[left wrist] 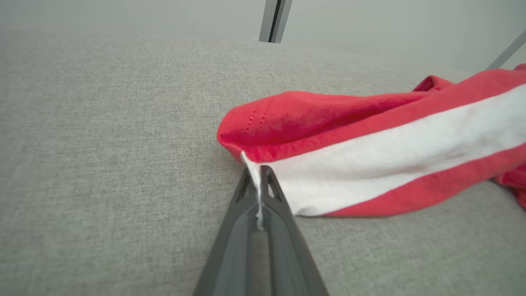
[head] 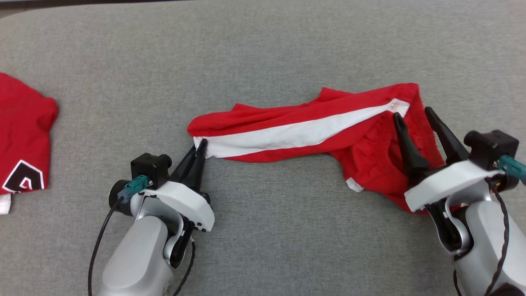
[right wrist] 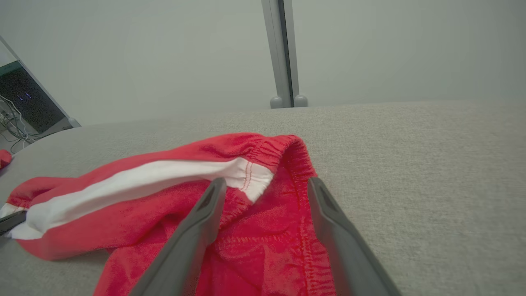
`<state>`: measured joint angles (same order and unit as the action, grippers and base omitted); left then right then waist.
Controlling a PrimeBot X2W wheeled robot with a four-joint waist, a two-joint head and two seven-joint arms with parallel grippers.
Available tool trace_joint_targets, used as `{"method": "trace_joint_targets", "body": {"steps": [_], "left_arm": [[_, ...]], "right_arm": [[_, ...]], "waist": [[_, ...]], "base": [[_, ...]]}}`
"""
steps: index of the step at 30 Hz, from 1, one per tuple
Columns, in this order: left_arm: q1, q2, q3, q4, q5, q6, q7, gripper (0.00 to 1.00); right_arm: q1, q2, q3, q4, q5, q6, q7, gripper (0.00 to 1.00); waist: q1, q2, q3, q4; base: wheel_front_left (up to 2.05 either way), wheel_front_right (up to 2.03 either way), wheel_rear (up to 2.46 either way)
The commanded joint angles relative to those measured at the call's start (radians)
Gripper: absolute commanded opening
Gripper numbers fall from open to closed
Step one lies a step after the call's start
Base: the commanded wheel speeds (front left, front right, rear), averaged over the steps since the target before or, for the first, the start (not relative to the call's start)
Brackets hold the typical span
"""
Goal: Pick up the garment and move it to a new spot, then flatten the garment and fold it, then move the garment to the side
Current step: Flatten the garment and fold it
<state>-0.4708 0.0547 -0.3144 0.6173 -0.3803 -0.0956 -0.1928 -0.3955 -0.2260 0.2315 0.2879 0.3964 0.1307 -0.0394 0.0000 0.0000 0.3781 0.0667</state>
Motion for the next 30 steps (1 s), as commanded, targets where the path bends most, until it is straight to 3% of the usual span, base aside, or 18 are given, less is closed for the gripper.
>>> {"method": "trace_joint_targets", "body": {"steps": [1, 4, 5, 7, 8, 14, 18, 24, 30], "left_arm": [[-0.016, 0.005, -0.005, 0.006, -0.007, -0.001, -0.008, 0.0], [-0.03, 0.003, -0.022, 0.015, -0.013, -0.002, -0.027, 0.0], [-0.033, 0.002, -0.028, 0.016, -0.016, -0.001, -0.033, 0.0], [-0.038, 0.001, -0.036, 0.017, -0.019, 0.003, -0.043, 0.0], [-0.042, 0.001, -0.038, 0.013, -0.016, 0.008, -0.05, 0.0], [-0.041, 0.007, -0.012, -0.068, 0.004, 0.04, -0.072, 0.0], [-0.008, 0.026, 0.036, -0.216, 0.034, 0.064, -0.073, 0.0], [0.024, 0.057, 0.089, -0.453, 0.078, 0.086, -0.072, 0.0], [0.03, 0.079, 0.101, -0.638, 0.098, 0.118, -0.041, 0.0]], "right_arm": [[-0.021, -0.008, 0.005, 0.013, 0.011, 0.0, 0.001, 1.0], [-0.067, -0.018, 0.038, 0.061, 0.039, 0.0, 0.002, 1.0], [-0.081, -0.022, 0.047, 0.073, 0.051, 0.0, 0.0, 0.59], [-0.1, -0.031, 0.063, 0.089, 0.067, 0.0, -0.005, 0.15], [-0.105, -0.036, 0.068, 0.094, 0.074, 0.0, -0.011, 0.0], [-0.094, -0.071, 0.086, 0.043, 0.087, 0.0, -0.082, 0.0], [-0.066, -0.1, 0.086, -0.046, 0.078, 0.0, -0.113, 0.0], [-0.033, -0.136, 0.036, -0.204, 0.05, 0.0, -0.117, 0.0], [0.004, -0.131, -0.053, -0.331, 0.011, 0.0, -0.073, 0.0]], "waist": [[0.0, 0.0, 0.021, 0.023], [0.0, 0.0, 0.031, 0.035], [0.0, 0.0, 0.033, 0.038], [0.0, 0.0, 0.034, 0.042], [0.0, 0.0, 0.034, 0.043], [0.0, 0.0, 0.014, 0.035], [0.0, 0.0, -0.019, 0.015], [0.0, 0.0, -0.084, -0.019], [0.0, 0.0, -0.153, -0.044]], "base": [[0.0, 0.0, 0.0], [0.0, 0.0, 0.0], [0.0, 0.0, 0.0], [0.0, 0.0, 0.0], [0.0, 0.0, 0.0], [0.0, 0.0, 0.0], [0.0, 0.0, 0.0], [0.0, 0.0, 0.0], [0.0, 0.0, 0.0]]}}
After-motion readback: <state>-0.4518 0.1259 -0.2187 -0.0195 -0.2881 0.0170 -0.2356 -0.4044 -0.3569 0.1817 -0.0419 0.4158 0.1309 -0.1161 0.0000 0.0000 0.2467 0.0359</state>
